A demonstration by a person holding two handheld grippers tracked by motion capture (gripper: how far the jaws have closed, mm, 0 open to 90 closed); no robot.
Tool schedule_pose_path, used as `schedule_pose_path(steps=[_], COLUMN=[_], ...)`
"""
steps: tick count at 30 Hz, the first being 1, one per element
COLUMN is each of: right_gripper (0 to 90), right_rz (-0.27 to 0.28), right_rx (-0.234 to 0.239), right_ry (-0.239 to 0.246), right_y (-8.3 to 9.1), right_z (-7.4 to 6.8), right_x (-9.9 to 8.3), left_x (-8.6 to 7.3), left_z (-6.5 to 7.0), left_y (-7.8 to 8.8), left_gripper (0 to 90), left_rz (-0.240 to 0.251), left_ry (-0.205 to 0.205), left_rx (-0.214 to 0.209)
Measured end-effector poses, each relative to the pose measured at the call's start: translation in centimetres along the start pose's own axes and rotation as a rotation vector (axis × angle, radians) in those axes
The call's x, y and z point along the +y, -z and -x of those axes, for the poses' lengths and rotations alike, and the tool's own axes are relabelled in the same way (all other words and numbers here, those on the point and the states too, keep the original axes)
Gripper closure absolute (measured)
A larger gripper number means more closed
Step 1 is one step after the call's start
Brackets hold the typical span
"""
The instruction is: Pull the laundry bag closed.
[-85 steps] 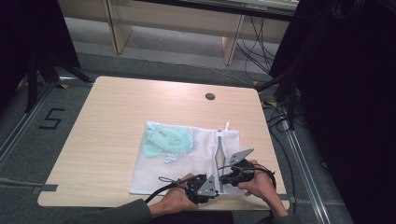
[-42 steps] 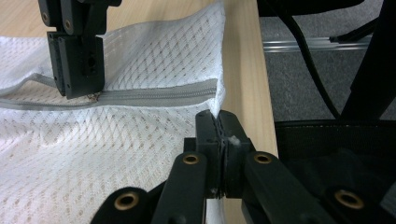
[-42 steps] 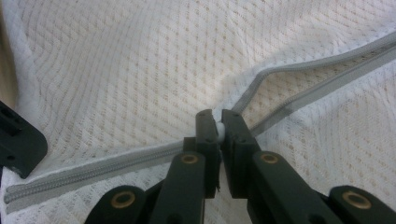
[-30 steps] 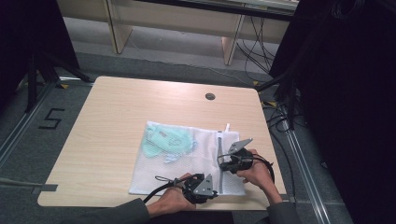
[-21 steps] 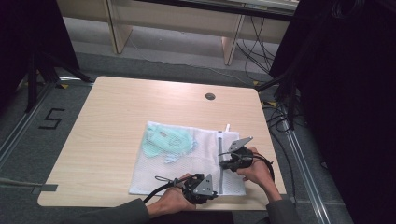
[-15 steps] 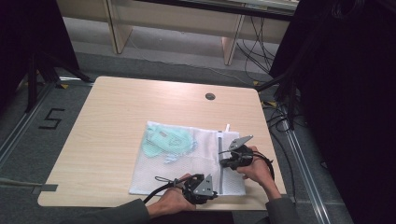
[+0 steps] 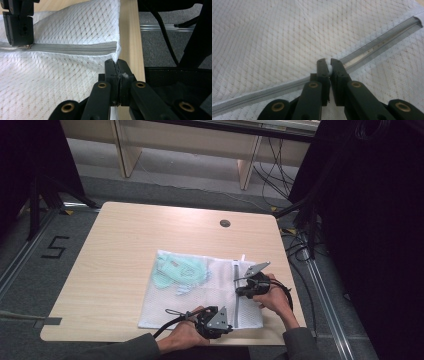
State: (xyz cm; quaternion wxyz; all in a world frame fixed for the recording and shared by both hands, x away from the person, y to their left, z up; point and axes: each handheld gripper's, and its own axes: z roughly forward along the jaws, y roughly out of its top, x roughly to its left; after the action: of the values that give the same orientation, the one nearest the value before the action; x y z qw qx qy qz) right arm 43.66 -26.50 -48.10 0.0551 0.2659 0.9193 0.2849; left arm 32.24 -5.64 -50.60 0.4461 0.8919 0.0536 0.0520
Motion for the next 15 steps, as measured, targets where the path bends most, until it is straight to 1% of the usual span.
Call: schedule_pose_path(steps=[1,2,3,4,5,6,7,8,10,11,12,13,14,15], right_gripper=[86.5,86.5,86.5,86.5,86.5,86.5,86.6,86.6,86.5,86.5,86.5,86.6,86.5,86.5], right_rz=[-0.022,-0.002,0.004,-0.023,-0.022,-0.001,-0.003,0.007,0.009,-0.009,0.014,0.01,0.013,0.012], right_rx=[0.003,0.002,0.001,-0.004,0.001,0.014,-0.007,-0.018,-0.021,-0.022,-0.017,-0.021,-0.02,-0.026], right_ry=[0.005,0.0,-0.012,0.0,-0.008,-0.028,-0.004,0.002,-0.007,-0.009,-0.014,-0.032,-0.018,-0.023], right_y=[0.3,0.0,-0.1,0.1,0.0,-0.2,-0.1,-0.2,-0.1,0.1,-0.1,-0.2,-0.1,-0.2], right_z=[0.1,0.1,0.0,0.1,0.2,0.1,0.4,0.5,0.8,0.9,1.0,0.9,1.1,1.1], right_x=[0.1,0.1,0.1,0.2,0.2,0.2,0.3,0.3,0.3,0.3,0.2,0.2,0.2,0.2], left_x=[0.0,0.0,0.0,0.0,-0.1,-0.1,-0.1,0.0,0.0,0.0,0.0,0.0,0.0,0.0], left_z=[0.0,-0.1,0.0,0.0,0.0,0.0,0.0,0.1,0.3,0.4,0.3,0.4,0.4,0.3], left_y=[0.0,0.0,0.0,0.0,-0.1,0.0,0.0,0.0,-0.1,-0.1,-0.1,-0.2,-0.2,-0.2], left_gripper=[88.4,88.4,88.4,88.4,88.4,88.4,88.4,88.5,88.4,88.4,88.4,88.4,88.4,88.4], left_rz=[0.003,0.003,0.004,0.004,0.003,0.002,0.002,0.001,0.001,0.0,-0.002,0.0,0.001,-0.001], left_ry=[0.006,-0.008,0.011,0.011,0.013,0.014,0.013,0.008,0.002,0.007,-0.007,0.006,0.009,0.01], left_rx=[0.005,0.007,0.003,0.002,0.003,0.001,0.001,-0.002,-0.008,-0.01,-0.009,-0.012,-0.012,-0.014])
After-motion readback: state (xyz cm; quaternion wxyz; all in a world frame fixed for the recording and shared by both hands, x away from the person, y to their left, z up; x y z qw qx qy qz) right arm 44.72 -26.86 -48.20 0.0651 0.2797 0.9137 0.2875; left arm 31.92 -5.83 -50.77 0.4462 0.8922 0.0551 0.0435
